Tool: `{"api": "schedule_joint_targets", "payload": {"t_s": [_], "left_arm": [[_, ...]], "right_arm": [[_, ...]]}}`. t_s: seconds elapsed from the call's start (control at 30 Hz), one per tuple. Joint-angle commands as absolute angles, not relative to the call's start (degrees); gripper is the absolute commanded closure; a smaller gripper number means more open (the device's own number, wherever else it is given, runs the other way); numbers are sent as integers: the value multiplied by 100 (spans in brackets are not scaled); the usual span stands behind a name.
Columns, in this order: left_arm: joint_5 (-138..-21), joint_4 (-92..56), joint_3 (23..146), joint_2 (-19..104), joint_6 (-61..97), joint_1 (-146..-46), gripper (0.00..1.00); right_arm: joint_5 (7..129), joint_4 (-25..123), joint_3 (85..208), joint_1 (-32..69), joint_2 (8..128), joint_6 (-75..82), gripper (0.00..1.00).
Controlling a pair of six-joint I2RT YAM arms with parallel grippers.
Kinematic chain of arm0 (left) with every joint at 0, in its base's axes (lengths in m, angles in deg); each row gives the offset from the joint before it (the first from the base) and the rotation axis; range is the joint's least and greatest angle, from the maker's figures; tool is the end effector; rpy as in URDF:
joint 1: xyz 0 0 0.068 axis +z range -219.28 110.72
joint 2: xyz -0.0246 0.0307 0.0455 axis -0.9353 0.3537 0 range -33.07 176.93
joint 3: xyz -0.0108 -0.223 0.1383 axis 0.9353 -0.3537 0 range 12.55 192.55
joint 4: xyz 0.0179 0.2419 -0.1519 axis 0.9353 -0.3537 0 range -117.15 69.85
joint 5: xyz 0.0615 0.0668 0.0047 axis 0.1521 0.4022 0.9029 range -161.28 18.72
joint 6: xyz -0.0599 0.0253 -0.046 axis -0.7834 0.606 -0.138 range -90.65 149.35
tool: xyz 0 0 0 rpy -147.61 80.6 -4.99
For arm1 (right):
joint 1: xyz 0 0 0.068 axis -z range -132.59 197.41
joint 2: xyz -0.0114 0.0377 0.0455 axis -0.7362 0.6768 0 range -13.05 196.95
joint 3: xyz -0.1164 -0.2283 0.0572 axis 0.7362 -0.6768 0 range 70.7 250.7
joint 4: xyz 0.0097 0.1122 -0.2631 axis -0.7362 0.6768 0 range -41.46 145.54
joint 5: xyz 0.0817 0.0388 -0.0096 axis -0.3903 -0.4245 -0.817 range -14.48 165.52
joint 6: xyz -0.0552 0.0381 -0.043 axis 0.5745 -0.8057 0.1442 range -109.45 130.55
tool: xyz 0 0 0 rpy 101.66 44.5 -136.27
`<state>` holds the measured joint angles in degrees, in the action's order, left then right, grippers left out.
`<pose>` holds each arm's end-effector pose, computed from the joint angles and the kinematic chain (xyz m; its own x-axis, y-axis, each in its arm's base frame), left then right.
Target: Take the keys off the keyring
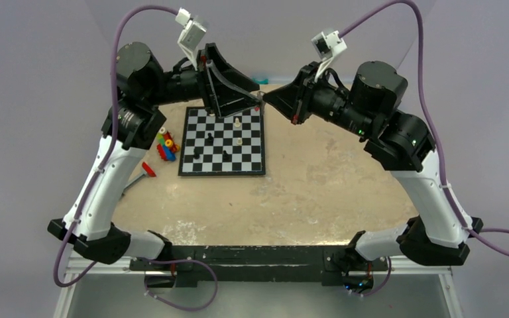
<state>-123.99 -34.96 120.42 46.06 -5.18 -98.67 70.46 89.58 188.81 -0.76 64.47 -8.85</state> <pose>0.2289 -0.1915 0.5733 -0.3769 -0.1819 -0.9082 0.9182 0.0557 -0.3922 0.1787 0.2086 0.5818 -0.2712 0.1932 -0.9429 -0.7538 0.5665 0.3329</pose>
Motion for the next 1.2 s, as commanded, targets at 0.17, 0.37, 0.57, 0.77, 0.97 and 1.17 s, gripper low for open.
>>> {"api": "schedule_joint_targets", "payload": {"t_s": [0.17,0.37,0.57,0.77,0.97,1.17], "left_arm": [[-11816,-4897,12083,3927,511,-9848,27],[-12127,-4433,11018,3310,301,-9838,47],[-13130,-4473,10706,3135,584,-9838,53],[-13512,-5163,10781,3146,1224,-9838,53],[-13652,-4625,10460,3019,958,-9838,49],[-13775,-4038,10190,3017,642,-9841,49]], "right_arm": [[6036,7744,17191,-88,5428,-352,100],[4838,6341,15547,-90,4570,-109,100],[3996,5927,15159,-82,4484,-17,100],[3518,5729,15191,35,4676,-220,100],[3351,5516,15289,106,4877,-428,100],[3234,5379,15358,103,5039,-563,100]]}}
